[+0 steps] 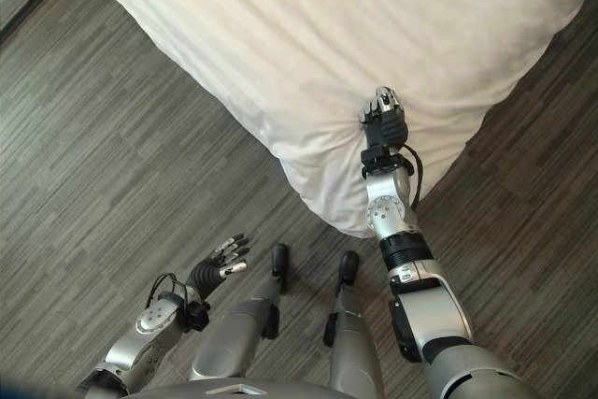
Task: Making the bed.
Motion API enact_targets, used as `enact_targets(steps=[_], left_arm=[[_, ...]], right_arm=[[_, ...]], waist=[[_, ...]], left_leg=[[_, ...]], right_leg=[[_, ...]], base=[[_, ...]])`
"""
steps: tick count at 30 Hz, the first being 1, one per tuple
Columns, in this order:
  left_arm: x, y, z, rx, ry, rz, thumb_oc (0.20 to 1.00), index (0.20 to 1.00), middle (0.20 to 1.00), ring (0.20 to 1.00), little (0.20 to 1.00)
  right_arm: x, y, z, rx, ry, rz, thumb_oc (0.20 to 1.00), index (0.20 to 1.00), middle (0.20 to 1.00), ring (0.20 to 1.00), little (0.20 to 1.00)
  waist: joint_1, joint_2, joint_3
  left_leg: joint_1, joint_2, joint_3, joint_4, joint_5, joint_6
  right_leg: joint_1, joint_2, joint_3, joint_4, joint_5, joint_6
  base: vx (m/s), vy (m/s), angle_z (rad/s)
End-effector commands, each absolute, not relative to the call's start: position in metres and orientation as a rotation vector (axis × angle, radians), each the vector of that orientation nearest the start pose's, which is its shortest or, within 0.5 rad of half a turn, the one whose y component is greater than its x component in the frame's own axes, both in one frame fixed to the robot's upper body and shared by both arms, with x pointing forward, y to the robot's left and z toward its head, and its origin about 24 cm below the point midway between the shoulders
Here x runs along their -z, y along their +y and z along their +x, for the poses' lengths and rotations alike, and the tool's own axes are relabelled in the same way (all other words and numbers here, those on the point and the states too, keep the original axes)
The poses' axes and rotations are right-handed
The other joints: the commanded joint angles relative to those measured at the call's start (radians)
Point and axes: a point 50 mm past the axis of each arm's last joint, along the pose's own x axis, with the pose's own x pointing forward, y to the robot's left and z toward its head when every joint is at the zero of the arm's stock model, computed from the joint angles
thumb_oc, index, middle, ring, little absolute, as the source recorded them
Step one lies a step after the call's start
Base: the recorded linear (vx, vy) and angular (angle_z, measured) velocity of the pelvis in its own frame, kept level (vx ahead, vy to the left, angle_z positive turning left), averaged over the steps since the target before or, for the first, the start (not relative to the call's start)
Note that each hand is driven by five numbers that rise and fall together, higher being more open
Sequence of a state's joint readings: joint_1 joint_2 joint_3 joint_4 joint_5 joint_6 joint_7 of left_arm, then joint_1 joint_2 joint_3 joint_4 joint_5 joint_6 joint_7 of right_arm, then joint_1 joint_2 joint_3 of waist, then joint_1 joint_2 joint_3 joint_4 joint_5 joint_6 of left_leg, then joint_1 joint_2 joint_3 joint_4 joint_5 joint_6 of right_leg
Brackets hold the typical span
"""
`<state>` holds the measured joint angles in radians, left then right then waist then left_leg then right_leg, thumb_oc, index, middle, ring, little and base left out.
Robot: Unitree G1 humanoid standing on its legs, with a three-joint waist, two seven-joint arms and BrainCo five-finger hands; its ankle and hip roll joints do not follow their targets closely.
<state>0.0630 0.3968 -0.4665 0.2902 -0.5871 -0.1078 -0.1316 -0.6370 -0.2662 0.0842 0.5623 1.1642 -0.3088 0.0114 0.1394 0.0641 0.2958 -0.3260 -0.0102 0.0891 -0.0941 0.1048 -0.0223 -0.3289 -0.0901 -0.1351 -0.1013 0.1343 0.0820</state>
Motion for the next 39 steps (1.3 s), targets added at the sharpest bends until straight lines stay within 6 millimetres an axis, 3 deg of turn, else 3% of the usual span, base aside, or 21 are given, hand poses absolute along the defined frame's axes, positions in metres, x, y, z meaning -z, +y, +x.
enact_targets(steps=[1,7,10,11,12,14,15,16,17,18,19,23,27,35,36,39], left_arm=[[0.037,0.143,0.206,0.405,0.359,-0.177,1.000,1.000,1.000,1.000,1.000],[0.035,0.143,0.208,0.399,0.354,-0.176,1.000,1.000,1.000,1.000,1.000],[0.036,0.142,0.209,0.393,0.357,-0.181,1.000,1.000,1.000,1.000,1.000],[0.037,0.142,0.209,0.384,0.359,-0.186,1.000,1.000,1.000,1.000,1.000],[0.037,0.142,0.209,0.384,0.360,-0.185,1.000,1.000,1.000,1.000,1.000],[0.037,0.141,0.209,0.377,0.357,-0.193,1.000,1.000,1.000,1.000,1.000],[0.037,0.141,0.210,0.377,0.357,-0.193,1.000,1.000,1.000,1.000,1.000],[0.037,0.139,0.209,0.376,0.357,-0.205,1.000,1.000,1.000,1.000,1.000],[0.037,0.139,0.209,0.376,0.357,-0.204,1.000,1.000,1.000,1.000,1.000],[0.038,0.137,0.209,0.377,0.361,-0.212,1.000,1.000,1.000,1.000,1.000],[0.038,0.137,0.209,0.378,0.361,-0.212,1.000,1.000,1.000,1.000,1.000],[0.038,0.134,0.209,0.381,0.359,-0.214,1.000,1.000,1.000,1.000,1.000],[0.034,0.133,0.213,0.392,0.337,-0.199,1.000,1.000,1.000,1.000,1.000],[0.027,0.135,0.222,0.397,0.300,-0.151,1.000,1.000,1.000,1.000,1.000],[0.027,0.137,0.224,0.386,0.296,-0.141,1.000,1.000,1.000,1.000,1.000],[0.027,0.139,0.225,0.376,0.292,-0.140,1.000,1.000,1.000,1.000,1.000]], right_arm=[[-0.132,-0.213,0.361,0.126,-0.370,0.931,0.200,0.200,0.200,0.200,0.200],[-0.132,-0.217,0.354,0.137,-0.407,0.953,0.200,0.200,0.200,0.200,0.200],[-0.114,-0.221,0.347,0.192,-0.382,0.992,0.200,0.200,0.200,0.200,0.200],[-0.093,-0.224,0.340,0.263,-0.343,1.041,0.200,0.200,0.200,0.200,0.200],[-0.093,-0.224,0.340,0.264,-0.343,1.042,0.200,0.200,0.200,0.200,0.200],[-0.050,-0.230,0.324,0.384,-0.221,1.062,0.200,0.200,0.200,0.200,0.200],[-0.050,-0.230,0.324,0.383,-0.221,1.063,0.200,0.200,0.200,0.200,0.200],[-0.020,-0.231,0.312,0.463,-0.128,1.077,0.200,0.200,0.200,0.200,0.200],[-0.020,-0.231,0.312,0.462,-0.129,1.077,0.200,0.200,0.200,0.200,0.200],[0.007,-0.232,0.299,0.539,-0.033,1.091,0.200,0.200,0.200,0.200,0.200],[0.007,-0.232,0.299,0.539,-0.033,1.091,0.200,0.200,0.200,0.200,0.200],[0.040,-0.240,0.279,0.655,0.103,1.075,0.200,0.200,0.200,0.200,0.200],[0.039,-0.255,0.280,0.695,0.105,1.051,0.200,0.200,0.200,0.200,0.200],[-0.003,-0.296,0.301,0.685,0.003,0.908,0.200,0.200,0.200,0.200,0.200],[-0.001,-0.306,0.296,0.695,0.038,0.839,0.200,0.200,0.200,0.200,0.200],[0.032,-0.322,0.260,0.799,0.178,0.756,0.200,0.200,0.200,0.200,0.200]], waist=[[0.008,-0.009,0.002],[-0.004,-0.016,0.002],[-0.012,-0.017,0.005],[-0.018,-0.017,0.010],[-0.018,-0.017,0.009],[-0.025,-0.012,0.016],[-0.025,-0.012,0.016],[-0.029,-0.006,0.021],[-0.029,-0.007,0.019],[-0.032,-0.001,0.027],[-0.032,-0.001,0.026],[-0.031,0.015,0.038],[-0.028,0.024,0.049],[-0.028,0.042,0.068],[-0.028,0.042,0.069],[-0.041,0.036,0.070]], left_leg=[[-0.012,-0.028,-0.072,0.007,0.001,-0.011],[-0.010,-0.026,-0.069,0.007,-0.001,-0.011],[-0.009,-0.025,-0.069,0.007,-0.003,-0.011],[-0.009,-0.024,-0.070,0.007,-0.004,-0.010],[-0.008,-0.024,-0.070,0.007,-0.004,-0.010],[-0.003,-0.024,-0.070,0.007,-0.012,-0.010],[-0.007,-0.025,-0.070,0.007,-0.006,-0.010],[-0.005,-0.026,-0.070,0.007,-0.013,-0.010],[-0.010,-0.027,-0.070,0.007,-0.006,-0.010],[-0.011,-0.028,-0.071,0.007,-0.007,-0.010],[-0.013,-0.028,-0.071,0.007,-0.007,-0.010],[-0.026,-0.031,-0.072,0.007,-0.004,-0.010],[-0.053,-0.031,-0.069,0.007,0.000,-0.012],[-0.102,-0.036,-0.060,0.007,0.009,-0.018],[-0.104,-0.035,-0.056,0.007,0.009,-0.019],[-0.088,-0.034,-0.051,0.007,0.004,-0.018]], right_leg=[[0.003,0.009,-0.001,0.014,0.009,0.046],[0.002,0.012,0.002,0.014,0.007,0.044],[0.003,0.013,0.004,0.014,0.004,0.043],[0.002,0.014,0.006,0.014,0.003,0.043],[0.003,0.014,0.006,0.014,0.002,0.043],[0.008,0.013,0.005,0.014,-0.005,0.044],[0.005,0.012,0.004,0.014,0.000,0.044],[0.007,0.012,0.004,0.014,-0.006,0.044],[0.002,0.011,0.004,0.014,-0.001,0.044],[0.002,0.011,0.003,0.014,-0.003,0.044],[0.000,0.011,0.003,0.014,-0.003,0.044],[-0.014,0.009,0.001,0.014,0.000,0.045],[-0.042,0.007,0.003,0.014,0.008,0.049],[-0.095,0.008,0.015,0.014,0.029,0.053],[-0.100,0.009,0.020,0.014,0.032,0.055],[-0.087,0.013,0.022,0.014,0.030,0.053]], base=[[0.00,0.000,0.00],[0.00,0.000,0.00],[0.00,0.000,0.00],[0.00,0.000,0.00],[0.00,0.000,0.00],[0.02,-0.002,0.00],[0.04,0.003,0.01],[0.00,0.000,0.00],[0.00,0.000,0.00],[0.00,0.000,0.00],[0.00,0.000,0.00],[0.00,0.002,-0.01],[-0.02,0.004,-0.07],[0.00,0.002,-0.01],[0.00,0.000,0.00],[0.02,-0.005,-0.01]])
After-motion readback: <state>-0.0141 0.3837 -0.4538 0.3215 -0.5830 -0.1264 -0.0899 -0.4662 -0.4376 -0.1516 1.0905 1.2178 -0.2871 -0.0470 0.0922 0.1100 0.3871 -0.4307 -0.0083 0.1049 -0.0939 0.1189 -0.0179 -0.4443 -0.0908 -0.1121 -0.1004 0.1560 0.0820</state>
